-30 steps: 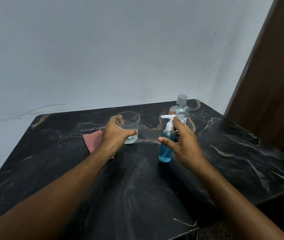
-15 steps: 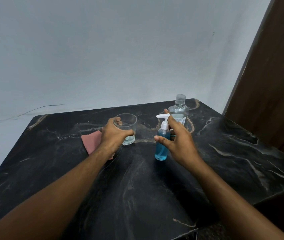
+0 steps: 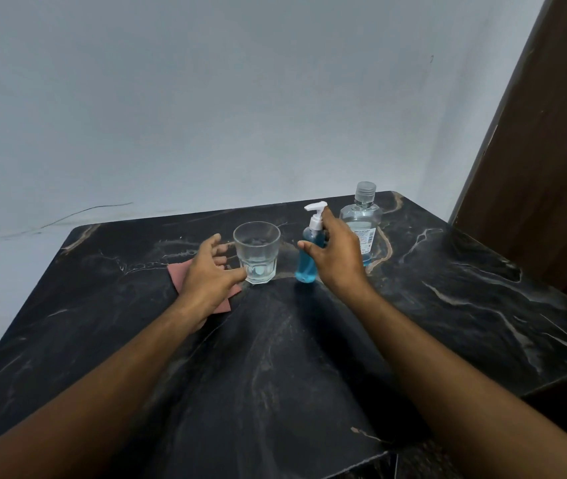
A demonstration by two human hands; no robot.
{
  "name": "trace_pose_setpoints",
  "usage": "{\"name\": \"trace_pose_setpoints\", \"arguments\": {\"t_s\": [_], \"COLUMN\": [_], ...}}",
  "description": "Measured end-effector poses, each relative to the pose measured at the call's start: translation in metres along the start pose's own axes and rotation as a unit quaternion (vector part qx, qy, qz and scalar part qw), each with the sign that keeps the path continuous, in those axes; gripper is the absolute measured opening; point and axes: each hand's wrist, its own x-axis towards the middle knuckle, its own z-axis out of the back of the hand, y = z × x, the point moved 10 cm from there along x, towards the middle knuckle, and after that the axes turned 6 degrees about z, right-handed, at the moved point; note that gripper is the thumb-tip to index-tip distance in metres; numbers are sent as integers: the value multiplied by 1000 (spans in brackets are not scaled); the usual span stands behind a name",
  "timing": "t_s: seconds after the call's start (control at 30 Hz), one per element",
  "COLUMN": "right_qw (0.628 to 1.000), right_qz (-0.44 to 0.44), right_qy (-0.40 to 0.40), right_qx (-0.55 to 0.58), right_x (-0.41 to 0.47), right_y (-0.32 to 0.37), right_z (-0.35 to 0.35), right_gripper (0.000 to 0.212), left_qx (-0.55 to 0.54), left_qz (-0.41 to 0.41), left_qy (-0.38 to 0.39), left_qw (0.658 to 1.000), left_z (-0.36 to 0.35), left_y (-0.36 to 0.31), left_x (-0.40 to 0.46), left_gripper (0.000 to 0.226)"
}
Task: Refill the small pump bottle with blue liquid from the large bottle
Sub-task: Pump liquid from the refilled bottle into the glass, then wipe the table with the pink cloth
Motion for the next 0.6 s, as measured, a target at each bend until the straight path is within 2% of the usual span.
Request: {"name": "trace_pose_setpoints", "arguments": {"t_s": [0.27, 0.37, 0.53, 0.6], "right_qw": [999, 999, 998, 998], "right_qz": [-8, -5, -24, -28], "right_qy": [1, 6, 19, 28], "right_qx": [-31, -46, -50, -57], "right_x": [23, 22, 24, 23], "right_y": [-10, -12, -12, -9], "right_z": [-26, -30, -29, -29], "right_gripper": [47, 54, 53, 63], "left_qx": [78, 110, 145, 164], "left_qz": [-4, -13, -37, -41], "left_qy": [-9, -5, -6, -17], "left_qw": [997, 994, 989, 985], "left_z": [33, 34, 33, 38], "left_y": [3, 1, -4, -4], "left_x": [-20, -25, -30, -31], "left_gripper": [46, 44, 43, 42]}}
